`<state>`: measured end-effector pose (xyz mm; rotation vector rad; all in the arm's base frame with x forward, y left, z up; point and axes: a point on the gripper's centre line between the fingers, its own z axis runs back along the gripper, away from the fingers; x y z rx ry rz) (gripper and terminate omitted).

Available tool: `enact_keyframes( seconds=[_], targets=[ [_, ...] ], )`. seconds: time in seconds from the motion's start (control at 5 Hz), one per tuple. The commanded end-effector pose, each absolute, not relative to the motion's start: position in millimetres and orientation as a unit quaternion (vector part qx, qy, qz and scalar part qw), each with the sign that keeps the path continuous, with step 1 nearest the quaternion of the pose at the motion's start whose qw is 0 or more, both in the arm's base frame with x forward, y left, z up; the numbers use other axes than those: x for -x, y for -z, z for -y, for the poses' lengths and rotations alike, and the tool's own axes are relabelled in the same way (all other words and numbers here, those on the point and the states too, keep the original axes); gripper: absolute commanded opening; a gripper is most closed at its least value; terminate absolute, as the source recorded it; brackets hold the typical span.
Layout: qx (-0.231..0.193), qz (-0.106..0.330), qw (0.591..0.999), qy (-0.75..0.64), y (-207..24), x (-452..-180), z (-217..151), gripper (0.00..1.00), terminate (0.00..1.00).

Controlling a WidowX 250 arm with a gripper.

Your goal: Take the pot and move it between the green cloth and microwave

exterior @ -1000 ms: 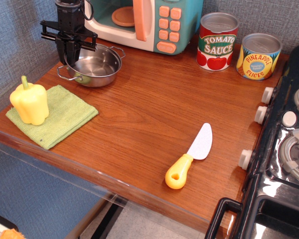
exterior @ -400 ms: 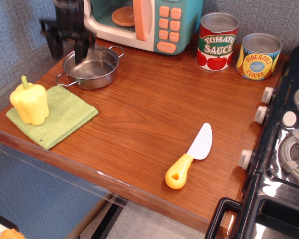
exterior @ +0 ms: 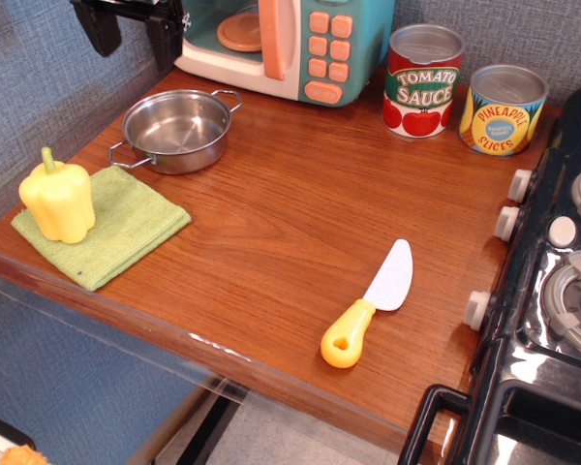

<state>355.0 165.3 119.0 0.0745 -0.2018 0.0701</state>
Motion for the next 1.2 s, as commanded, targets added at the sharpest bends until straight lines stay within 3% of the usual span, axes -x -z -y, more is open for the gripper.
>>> enact_keyframes(
  seconds=[0.0, 0.2, 1.0],
  targets=[
    [-0.032, 0.095, 0.995, -0.019, -137.5, -344.0, -168.1, 1.0, 0.0],
    [-0.069, 0.085, 0.994, -0.008, -137.4, -344.4, -166.9, 1.0, 0.0],
    [-0.069, 0.085, 0.994, -0.008, -137.4, -344.4, -166.9, 1.0, 0.0]
  ],
)
